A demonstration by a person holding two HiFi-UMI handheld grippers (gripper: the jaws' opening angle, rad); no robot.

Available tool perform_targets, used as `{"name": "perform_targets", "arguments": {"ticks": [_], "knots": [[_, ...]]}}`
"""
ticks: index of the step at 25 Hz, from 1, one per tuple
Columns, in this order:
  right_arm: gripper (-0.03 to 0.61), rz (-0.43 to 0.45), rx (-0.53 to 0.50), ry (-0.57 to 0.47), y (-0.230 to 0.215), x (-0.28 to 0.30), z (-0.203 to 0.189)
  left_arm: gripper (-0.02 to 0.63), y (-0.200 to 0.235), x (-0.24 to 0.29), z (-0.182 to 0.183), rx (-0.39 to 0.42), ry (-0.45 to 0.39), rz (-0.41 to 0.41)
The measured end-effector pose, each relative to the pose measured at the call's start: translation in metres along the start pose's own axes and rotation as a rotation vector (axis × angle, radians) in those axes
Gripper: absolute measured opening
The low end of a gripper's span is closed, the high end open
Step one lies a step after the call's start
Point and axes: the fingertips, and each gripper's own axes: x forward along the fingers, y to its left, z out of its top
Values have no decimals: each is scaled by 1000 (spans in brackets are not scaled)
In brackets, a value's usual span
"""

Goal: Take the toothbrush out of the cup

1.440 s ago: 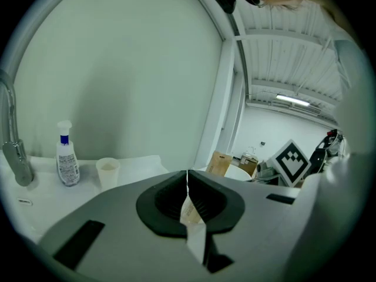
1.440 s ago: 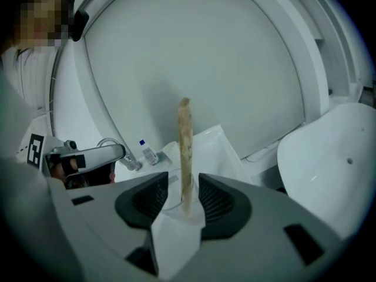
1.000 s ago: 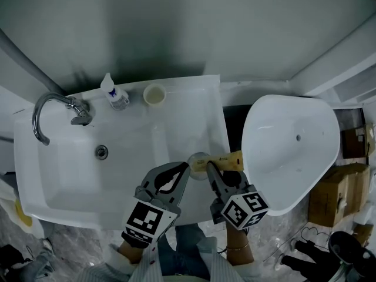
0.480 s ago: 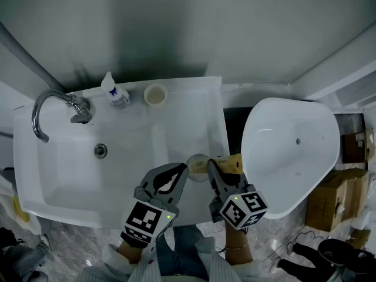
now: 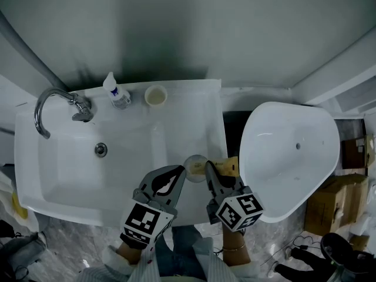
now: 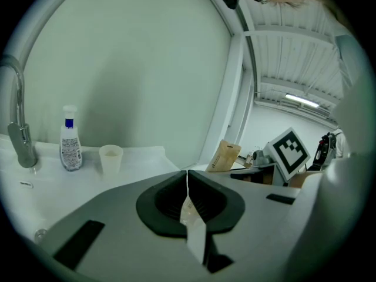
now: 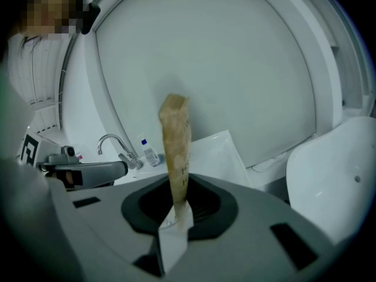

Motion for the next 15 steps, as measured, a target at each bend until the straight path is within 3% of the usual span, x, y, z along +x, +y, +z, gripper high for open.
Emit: {"name": "perform_targets", "arguments": {"ticks": [15], "knots": [[54,70,-28,-6,11,-11,13,21,-14,-11,14,10,-48,48]]}}
